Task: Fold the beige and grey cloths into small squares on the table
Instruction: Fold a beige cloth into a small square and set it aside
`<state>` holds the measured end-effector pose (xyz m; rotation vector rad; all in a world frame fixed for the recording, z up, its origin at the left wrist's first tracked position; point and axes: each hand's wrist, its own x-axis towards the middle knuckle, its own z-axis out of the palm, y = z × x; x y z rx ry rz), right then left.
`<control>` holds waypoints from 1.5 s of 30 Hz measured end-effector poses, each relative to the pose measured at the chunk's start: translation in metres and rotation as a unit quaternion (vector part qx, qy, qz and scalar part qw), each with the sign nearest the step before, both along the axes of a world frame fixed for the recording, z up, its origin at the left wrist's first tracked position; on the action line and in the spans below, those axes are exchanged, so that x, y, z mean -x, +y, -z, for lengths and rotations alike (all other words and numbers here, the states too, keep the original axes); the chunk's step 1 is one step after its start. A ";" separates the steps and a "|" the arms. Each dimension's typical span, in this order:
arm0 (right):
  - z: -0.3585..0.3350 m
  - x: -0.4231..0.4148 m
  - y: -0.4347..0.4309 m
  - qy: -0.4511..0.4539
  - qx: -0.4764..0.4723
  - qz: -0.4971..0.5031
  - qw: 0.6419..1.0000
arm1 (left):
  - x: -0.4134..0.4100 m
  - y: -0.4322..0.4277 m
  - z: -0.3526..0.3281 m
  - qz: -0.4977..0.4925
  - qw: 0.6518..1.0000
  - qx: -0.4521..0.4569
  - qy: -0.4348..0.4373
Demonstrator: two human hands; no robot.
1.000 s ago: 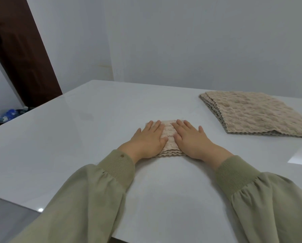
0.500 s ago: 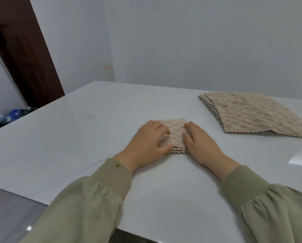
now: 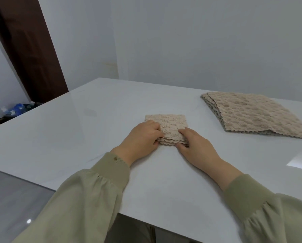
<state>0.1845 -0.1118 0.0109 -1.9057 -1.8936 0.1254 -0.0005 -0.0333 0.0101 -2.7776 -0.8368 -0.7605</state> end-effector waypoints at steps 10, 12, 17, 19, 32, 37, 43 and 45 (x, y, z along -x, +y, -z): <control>0.004 0.089 0.086 -0.051 -0.025 -0.034 0.998 | 0.083 0.067 0.001 -0.102 0.994 0.035 -0.032; 0.004 0.108 0.107 -0.054 -0.028 -0.046 0.997 | 0.104 0.084 0.001 -0.124 0.991 0.043 -0.041; 0.002 0.163 0.159 -0.051 -0.033 -0.078 0.995 | 0.159 0.128 0.003 -0.172 0.981 0.051 -0.068; 0.002 0.184 0.180 -0.049 -0.032 -0.088 0.994 | 0.179 0.147 0.004 -0.192 0.977 0.052 -0.083; 0.009 0.275 0.305 -0.036 -0.012 -0.130 0.991 | 0.268 0.262 0.010 -0.298 0.944 0.069 -0.128; -0.003 0.278 0.330 0.012 -0.094 -0.060 0.994 | 0.262 0.266 0.002 -0.341 0.918 0.075 -0.191; 0.008 0.275 0.345 -0.068 0.081 -0.120 0.987 | 0.256 0.271 0.009 -0.429 0.872 0.233 0.024; 0.008 0.274 0.341 -0.053 0.077 -0.128 0.987 | 0.257 0.268 0.009 -0.442 0.866 0.231 0.025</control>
